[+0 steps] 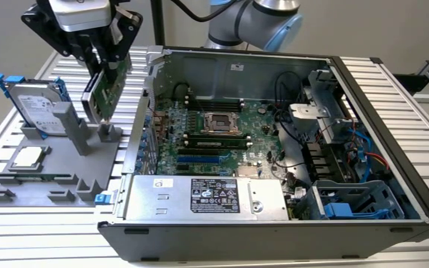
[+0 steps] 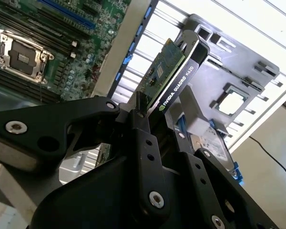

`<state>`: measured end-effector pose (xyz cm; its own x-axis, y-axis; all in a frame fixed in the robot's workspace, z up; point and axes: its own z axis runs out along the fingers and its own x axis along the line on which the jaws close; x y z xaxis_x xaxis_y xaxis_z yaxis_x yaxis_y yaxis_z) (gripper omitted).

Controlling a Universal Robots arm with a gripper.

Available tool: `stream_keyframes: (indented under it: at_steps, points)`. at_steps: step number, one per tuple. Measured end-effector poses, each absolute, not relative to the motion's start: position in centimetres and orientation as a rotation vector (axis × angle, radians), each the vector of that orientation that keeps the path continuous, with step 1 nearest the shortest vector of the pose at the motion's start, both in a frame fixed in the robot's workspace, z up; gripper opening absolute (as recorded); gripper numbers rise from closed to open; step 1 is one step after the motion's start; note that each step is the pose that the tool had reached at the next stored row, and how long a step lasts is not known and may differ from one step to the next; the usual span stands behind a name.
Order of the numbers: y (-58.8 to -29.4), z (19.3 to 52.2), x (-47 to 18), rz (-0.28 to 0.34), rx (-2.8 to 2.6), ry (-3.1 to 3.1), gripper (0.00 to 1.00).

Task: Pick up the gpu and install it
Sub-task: 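Pick up the gpu and move the gpu toward the slot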

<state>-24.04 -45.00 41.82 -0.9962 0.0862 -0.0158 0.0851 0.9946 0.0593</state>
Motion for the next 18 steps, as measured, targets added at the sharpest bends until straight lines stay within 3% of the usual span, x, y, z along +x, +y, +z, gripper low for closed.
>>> stream_keyframes:
  at_steps: [18]
  points:
    - [-44.8,41.8,-22.6,0.091,0.135,3.119,0.0]
